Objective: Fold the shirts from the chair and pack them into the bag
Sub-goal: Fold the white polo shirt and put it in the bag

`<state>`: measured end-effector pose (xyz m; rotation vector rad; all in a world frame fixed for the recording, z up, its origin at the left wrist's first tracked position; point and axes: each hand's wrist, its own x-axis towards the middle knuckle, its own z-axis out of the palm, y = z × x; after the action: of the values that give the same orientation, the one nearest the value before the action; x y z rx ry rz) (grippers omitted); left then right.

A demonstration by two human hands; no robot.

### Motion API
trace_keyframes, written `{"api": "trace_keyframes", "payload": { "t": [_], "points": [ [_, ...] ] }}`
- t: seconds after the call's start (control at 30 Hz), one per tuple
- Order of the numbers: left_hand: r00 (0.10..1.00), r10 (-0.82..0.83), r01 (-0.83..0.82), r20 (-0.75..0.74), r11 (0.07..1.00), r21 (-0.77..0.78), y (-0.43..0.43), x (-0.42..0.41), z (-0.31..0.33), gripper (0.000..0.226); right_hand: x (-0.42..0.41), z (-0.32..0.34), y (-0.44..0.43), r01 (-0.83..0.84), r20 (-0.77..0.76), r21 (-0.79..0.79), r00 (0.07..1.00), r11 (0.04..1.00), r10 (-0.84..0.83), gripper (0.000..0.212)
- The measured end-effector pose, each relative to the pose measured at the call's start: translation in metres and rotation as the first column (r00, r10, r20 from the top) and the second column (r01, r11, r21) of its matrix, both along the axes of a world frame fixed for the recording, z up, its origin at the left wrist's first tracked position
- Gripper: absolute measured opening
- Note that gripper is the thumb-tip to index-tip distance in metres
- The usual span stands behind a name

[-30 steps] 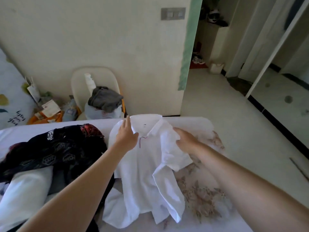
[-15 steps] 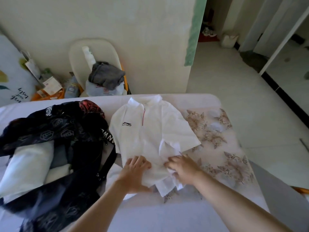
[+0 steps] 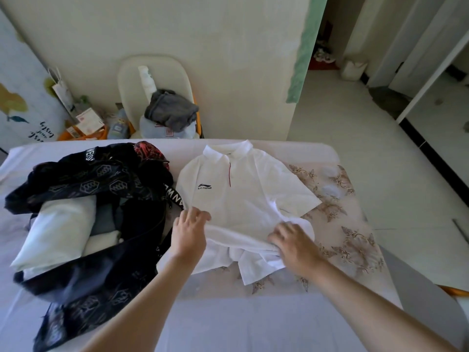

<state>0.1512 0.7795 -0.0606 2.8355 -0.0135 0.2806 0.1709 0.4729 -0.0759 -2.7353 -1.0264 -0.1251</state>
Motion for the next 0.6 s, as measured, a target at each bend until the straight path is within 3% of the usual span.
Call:
{"api": "trace_keyframes", "payload": {
  "t": [0.07,0.17,0.23,0.3,0.43,0.5,0.6],
  "points": [
    [0.980,-0.201,0.200,-0.011,0.977,-0.077,-0.008,-0.010,-0.010,0.030,-0.020,-0.010,0.016,-0.136,-0.135,0.005,0.982,0.991,0.136,0.026],
    [0.932,-0.284,0.288,-0.224,0.958,-0.014,-0.017,-0.035,-0.027,0.017,-0.033,-0.029,0.030,-0.102,-0.168,-0.112,0.982,0.988,0.082,0.055],
    [0.905,-0.239,0.284,-0.352,0.955,0.083,-0.014,-0.044,-0.040,0.041,-0.030,-0.038,0.031,-0.041,-0.148,-0.146,0.989,0.988,0.019,0.063],
    [0.903,-0.184,0.232,-0.387,0.969,0.081,-0.008,-0.046,-0.050,0.058,-0.024,-0.045,0.028,0.008,-0.163,-0.125,0.986,0.992,-0.029,0.056],
    [0.891,-0.152,0.161,-0.428,0.987,-0.016,-0.007,-0.038,-0.042,0.051,-0.013,-0.039,0.018,0.196,-0.231,0.064,0.957,0.979,-0.176,0.025],
    [0.871,-0.134,0.166,-0.473,0.986,0.026,-0.009,-0.033,-0.023,0.037,-0.010,-0.017,0.015,0.330,-0.331,0.124,0.903,0.936,-0.274,0.027],
    [0.791,-0.088,0.075,-0.605,0.996,-0.048,-0.006,-0.025,0.007,0.025,-0.004,0.019,0.007,0.475,-0.582,0.005,0.717,0.880,-0.384,0.030]
  ]
}}
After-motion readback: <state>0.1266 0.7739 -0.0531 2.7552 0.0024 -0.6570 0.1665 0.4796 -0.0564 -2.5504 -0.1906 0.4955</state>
